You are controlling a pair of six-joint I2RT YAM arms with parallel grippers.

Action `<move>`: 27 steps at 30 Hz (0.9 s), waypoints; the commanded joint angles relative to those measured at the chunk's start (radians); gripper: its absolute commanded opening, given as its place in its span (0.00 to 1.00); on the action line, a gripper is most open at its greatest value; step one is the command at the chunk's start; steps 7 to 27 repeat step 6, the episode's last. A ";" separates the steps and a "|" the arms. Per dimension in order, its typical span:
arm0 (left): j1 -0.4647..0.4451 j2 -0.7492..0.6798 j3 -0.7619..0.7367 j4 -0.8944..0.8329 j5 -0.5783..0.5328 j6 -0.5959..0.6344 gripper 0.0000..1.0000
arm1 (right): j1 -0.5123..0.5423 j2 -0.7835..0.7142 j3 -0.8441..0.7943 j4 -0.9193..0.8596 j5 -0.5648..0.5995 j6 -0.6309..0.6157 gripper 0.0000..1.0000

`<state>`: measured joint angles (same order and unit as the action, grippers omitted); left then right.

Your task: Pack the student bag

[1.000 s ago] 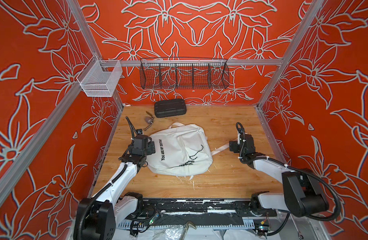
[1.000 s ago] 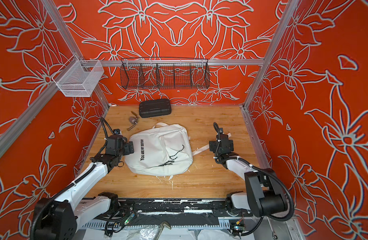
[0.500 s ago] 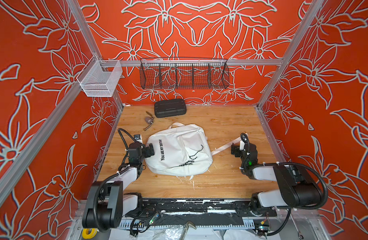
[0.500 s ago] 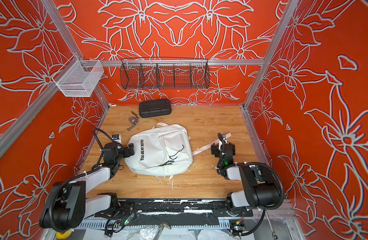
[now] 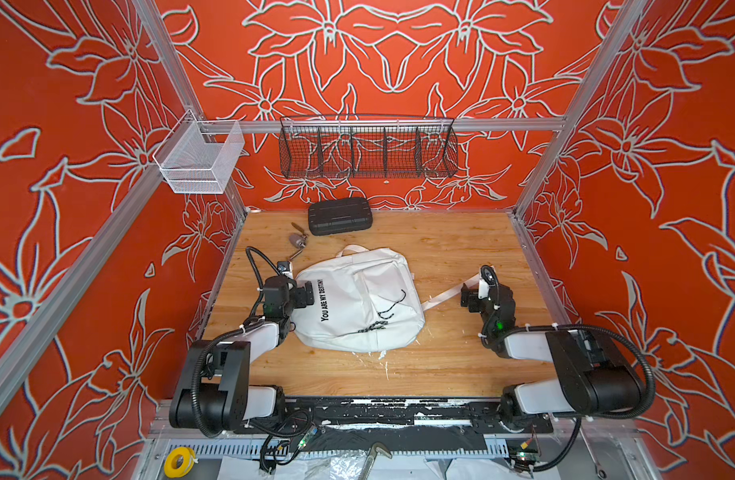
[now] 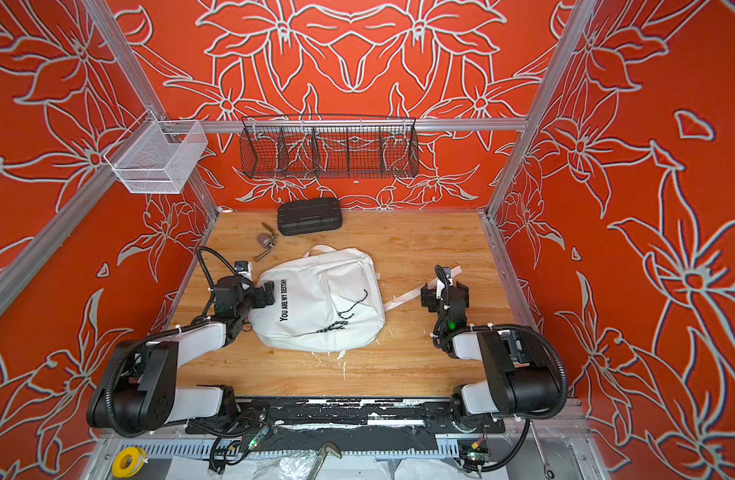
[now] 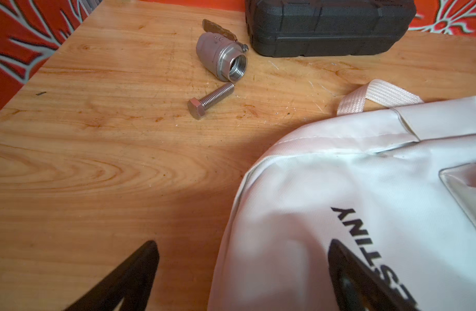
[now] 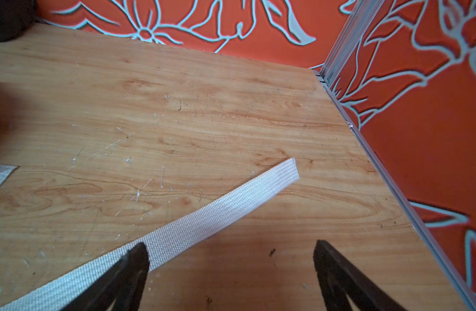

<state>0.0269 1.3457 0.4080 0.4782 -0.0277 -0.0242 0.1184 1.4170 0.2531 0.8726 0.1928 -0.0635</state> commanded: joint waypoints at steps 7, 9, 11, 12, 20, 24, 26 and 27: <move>0.001 0.003 0.010 -0.001 0.003 0.015 0.97 | -0.004 -0.010 0.020 0.017 -0.018 0.000 0.97; 0.001 0.003 0.010 -0.001 0.003 0.015 0.97 | -0.004 -0.010 0.020 0.017 -0.018 0.000 0.97; 0.001 0.003 0.010 -0.001 0.003 0.015 0.97 | -0.004 -0.010 0.020 0.017 -0.018 0.000 0.97; 0.001 0.003 0.010 -0.001 0.003 0.015 0.97 | -0.004 -0.010 0.020 0.017 -0.018 0.000 0.97; 0.001 0.003 0.010 -0.001 0.003 0.015 0.97 | -0.004 -0.010 0.020 0.017 -0.018 0.000 0.97; 0.001 0.003 0.010 -0.001 0.003 0.015 0.97 | -0.004 -0.010 0.020 0.017 -0.018 0.000 0.97; 0.001 0.003 0.010 -0.001 0.003 0.015 0.97 | -0.004 -0.010 0.020 0.017 -0.018 0.000 0.97; 0.001 0.003 0.010 -0.001 0.003 0.015 0.97 | -0.004 -0.010 0.020 0.017 -0.018 0.000 0.97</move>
